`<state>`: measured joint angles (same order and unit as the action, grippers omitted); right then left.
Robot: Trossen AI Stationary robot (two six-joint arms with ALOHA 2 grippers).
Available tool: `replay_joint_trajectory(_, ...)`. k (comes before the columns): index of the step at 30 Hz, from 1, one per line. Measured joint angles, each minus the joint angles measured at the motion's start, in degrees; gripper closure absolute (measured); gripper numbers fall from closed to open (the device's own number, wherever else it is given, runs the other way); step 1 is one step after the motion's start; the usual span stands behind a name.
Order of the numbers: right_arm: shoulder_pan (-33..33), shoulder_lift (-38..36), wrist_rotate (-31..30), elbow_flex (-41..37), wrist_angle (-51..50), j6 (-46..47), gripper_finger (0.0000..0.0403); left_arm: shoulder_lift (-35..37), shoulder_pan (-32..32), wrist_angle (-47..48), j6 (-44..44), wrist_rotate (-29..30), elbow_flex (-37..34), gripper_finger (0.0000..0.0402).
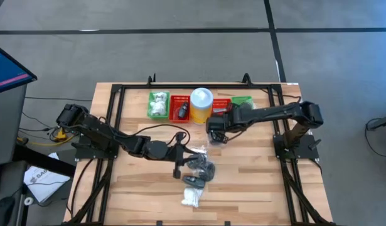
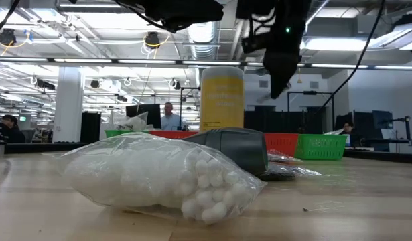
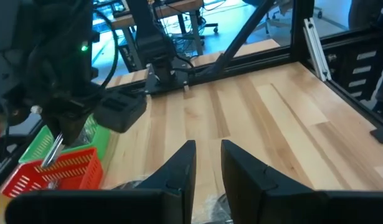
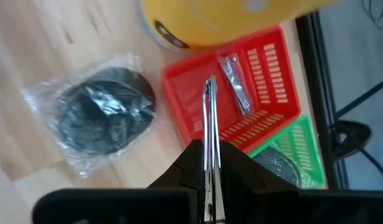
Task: Pick & Place Travel size toiletries
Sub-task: Put the silver nail cutter into the right red bin
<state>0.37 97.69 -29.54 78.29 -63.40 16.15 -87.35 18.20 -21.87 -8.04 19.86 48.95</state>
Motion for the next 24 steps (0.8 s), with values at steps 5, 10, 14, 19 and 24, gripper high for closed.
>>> replay_joint_trajectory(5, -4.2, -2.1, 1.4, -3.6, 2.5, -0.3, 0.038, 0.0, 0.0, 0.1, 1.0, 0.2, 0.0, 0.0337)
replay_joint_trajectory(10, -9.4, -8.4, 9.2, -11.7, 13.4, -3.7, 0.038, 0.0, 0.3, 0.0, 1.0, 0.2, 0.0, 0.0335)
replay_joint_trajectory(14, -13.7, -12.8, 12.0, -17.3, 18.9, -3.1, 0.038, 0.0, 0.5, 0.3, 1.4, 0.2, 0.0, 0.0337)
replay_joint_trajectory(19, -19.1, -14.1, 16.6, -21.6, 26.3, -3.0, 0.038, 0.0, 0.5, -0.1, 1.5, 0.1, 0.0, 0.0339)
replay_joint_trajectory(24, -22.2, -12.0, 19.7, -22.5, 29.6, -3.9, 0.038, 0.0, 0.5, -0.1, 1.5, 0.1, 0.0, 0.0341)
